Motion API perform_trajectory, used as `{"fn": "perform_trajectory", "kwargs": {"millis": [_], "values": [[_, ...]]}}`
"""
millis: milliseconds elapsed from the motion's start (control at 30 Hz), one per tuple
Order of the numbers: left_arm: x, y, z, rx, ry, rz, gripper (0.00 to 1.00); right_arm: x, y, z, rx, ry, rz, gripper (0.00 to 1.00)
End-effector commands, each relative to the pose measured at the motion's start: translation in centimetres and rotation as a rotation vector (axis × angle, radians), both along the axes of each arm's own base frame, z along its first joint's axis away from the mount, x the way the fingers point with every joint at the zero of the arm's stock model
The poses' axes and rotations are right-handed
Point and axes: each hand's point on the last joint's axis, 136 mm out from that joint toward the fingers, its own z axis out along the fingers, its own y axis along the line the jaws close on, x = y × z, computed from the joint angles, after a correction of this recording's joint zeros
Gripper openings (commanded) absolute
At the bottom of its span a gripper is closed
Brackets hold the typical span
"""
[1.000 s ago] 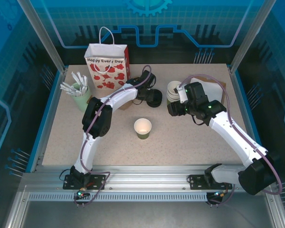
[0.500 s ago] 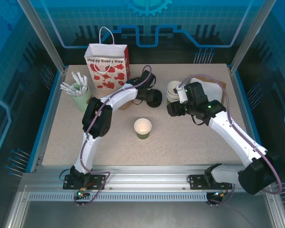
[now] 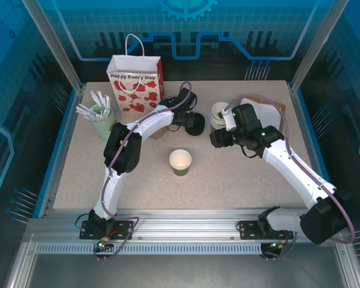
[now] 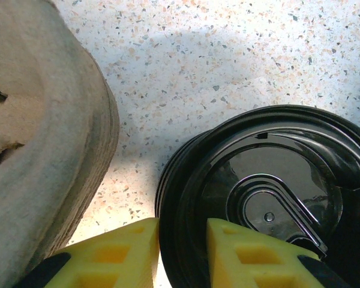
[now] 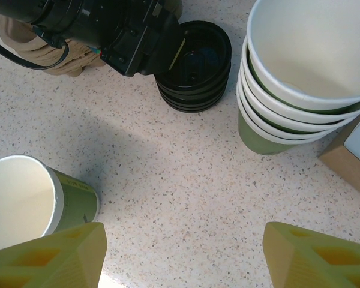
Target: Pack the takeout coffee
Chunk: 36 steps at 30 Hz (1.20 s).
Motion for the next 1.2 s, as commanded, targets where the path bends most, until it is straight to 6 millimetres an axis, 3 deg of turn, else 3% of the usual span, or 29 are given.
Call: {"fn": "perform_trajectory", "kwargs": {"millis": [0, 300, 767, 1167], "values": [[0.4, 0.0, 2.9, 0.007, -0.054, -0.015, 0.28, 0.1, -0.2, -0.5, 0.001, 0.019, 0.001, 0.71], [0.3, 0.1, 3.2, 0.010, -0.059, -0.017, 0.23, 0.0, -0.2, -0.7, 0.002, 0.026, 0.000, 0.71], [0.0, 0.3, 5.9, -0.018, -0.111, -0.017, 0.24, -0.2, -0.1, 0.2, 0.011, 0.014, 0.004, 0.72], [0.2, 0.3, 3.2, 0.023, -0.066, -0.020, 0.32, -0.3, -0.1, -0.1, 0.008, 0.019, 0.003, 0.72]]}}
